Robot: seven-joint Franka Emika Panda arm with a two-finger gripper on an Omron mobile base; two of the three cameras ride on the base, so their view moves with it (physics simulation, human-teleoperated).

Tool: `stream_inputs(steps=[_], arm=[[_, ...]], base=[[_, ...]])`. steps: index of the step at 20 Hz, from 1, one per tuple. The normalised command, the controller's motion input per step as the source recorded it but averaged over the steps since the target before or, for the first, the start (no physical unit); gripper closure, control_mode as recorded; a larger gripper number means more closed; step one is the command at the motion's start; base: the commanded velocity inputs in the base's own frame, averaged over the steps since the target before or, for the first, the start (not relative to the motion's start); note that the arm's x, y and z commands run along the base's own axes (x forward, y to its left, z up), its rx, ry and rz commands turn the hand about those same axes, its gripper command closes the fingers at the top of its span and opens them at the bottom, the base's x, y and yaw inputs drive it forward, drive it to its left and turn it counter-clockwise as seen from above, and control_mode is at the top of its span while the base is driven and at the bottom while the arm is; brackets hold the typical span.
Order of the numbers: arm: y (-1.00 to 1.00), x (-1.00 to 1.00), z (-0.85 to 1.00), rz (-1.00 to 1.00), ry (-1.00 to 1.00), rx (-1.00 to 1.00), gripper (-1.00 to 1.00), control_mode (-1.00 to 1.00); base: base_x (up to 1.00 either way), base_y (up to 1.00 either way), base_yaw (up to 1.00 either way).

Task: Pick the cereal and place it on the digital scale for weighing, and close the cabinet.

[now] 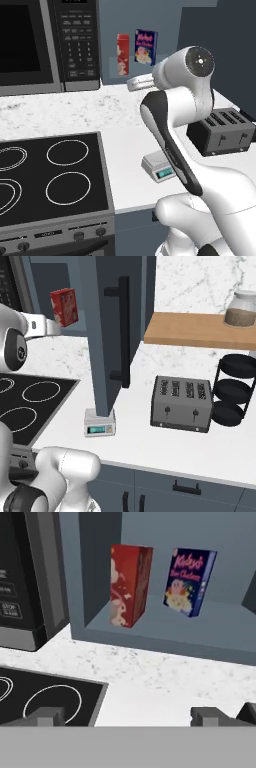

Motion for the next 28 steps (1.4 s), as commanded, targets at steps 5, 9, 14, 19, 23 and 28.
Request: stream_inputs(steps=[5,9,14,19,23,28], arm=[[0.23,0.00,0.47,0.00,-0.12,0.00,-1.00,-1.00],[0.09,0.13,0.37,0.00,-0.07,0.00,-1.00,-1.00],[0.00,0.33,0.09,-0.01,-0.02,0.00,-1.00,-1.00],[0.00,0.42,0.00,-0.03,-0.01,0.00,-1.00,-1.00],[0.00,0.39,-0.02,-0.03,-0.07,0.00,-1.00,-1.00],[0.00,0.23,-0.01,-0.04,-0.14,0.00,-1.00,-1.00]], base=[[0.00,0.00,0.00],[0.00,0.00,0.00],[0.00,0.00,0.00],[0.00,0.00,0.00],[0.00,0.00,0.00],[0.00,0.00,0.00]])
